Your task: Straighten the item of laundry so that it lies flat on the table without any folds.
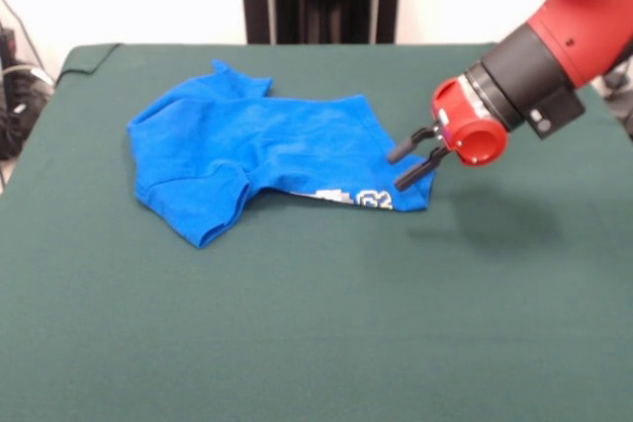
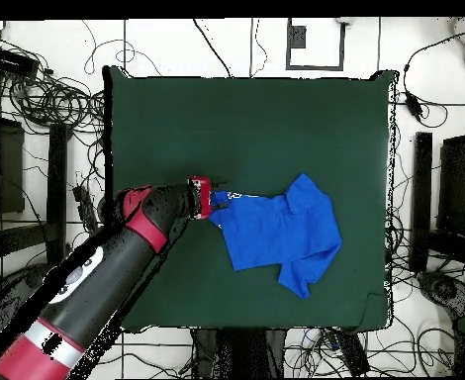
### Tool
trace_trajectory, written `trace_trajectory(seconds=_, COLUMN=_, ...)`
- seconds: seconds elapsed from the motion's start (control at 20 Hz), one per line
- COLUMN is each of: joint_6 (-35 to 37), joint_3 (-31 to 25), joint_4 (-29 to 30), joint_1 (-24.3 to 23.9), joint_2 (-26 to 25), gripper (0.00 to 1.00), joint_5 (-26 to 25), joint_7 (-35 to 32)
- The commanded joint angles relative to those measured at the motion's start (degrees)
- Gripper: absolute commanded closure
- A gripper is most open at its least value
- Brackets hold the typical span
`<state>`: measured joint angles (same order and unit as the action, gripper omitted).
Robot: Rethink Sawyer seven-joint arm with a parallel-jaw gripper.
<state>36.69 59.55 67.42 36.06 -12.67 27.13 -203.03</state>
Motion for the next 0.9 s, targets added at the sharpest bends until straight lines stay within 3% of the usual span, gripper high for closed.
trace_trajectory(seconds=0.05, joint_6=2.03, joint_3=-9.70, joint_4=1.18, joint_1=0.26, joint_2=-1.55, gripper=0.00, joint_5=0.44, joint_7=-4.39)
trace_trajectory(seconds=0.9, joint_6=1.84, joint_3=-11.24, joint_4=3.91, joint_1=2.22, joint_2=-0.59, gripper=0.00, joint_5=0.62, joint_7=-6.01)
